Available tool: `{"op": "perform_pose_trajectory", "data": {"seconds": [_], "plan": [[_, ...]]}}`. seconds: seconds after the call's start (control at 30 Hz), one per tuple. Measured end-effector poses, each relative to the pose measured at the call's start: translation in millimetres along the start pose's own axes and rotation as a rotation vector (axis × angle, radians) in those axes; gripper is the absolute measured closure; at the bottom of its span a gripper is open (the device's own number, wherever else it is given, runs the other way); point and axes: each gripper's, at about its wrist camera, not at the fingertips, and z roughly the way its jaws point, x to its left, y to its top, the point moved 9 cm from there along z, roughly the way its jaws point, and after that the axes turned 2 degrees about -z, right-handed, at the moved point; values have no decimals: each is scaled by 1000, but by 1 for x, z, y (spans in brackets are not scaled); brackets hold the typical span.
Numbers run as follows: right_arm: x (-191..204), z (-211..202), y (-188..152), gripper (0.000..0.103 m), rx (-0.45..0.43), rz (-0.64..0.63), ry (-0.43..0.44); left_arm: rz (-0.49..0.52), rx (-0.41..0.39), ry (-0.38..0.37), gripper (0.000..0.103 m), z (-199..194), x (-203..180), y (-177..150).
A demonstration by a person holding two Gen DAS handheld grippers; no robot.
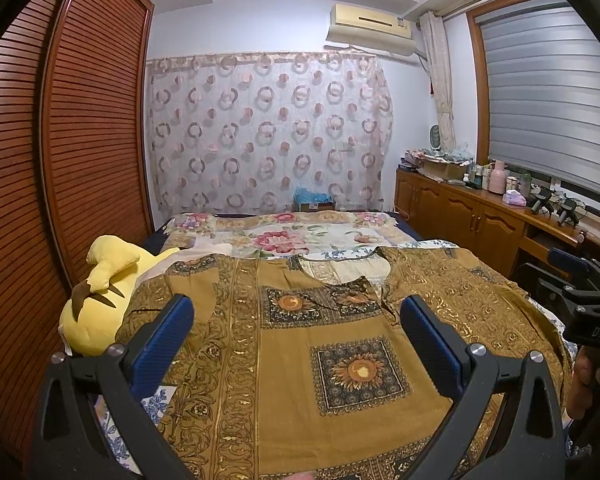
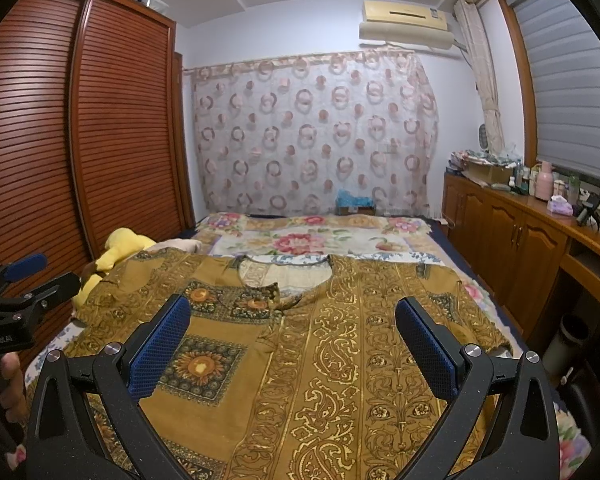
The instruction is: Fold small clothes
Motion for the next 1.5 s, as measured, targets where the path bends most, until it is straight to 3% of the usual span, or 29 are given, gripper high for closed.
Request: {"op": "perform_pose_trajectory", "data": {"seconds": [1.5], "plan": [[13, 4, -3, 0, 0, 4, 0, 9, -9, -1, 0, -2, -3, 1]]}}
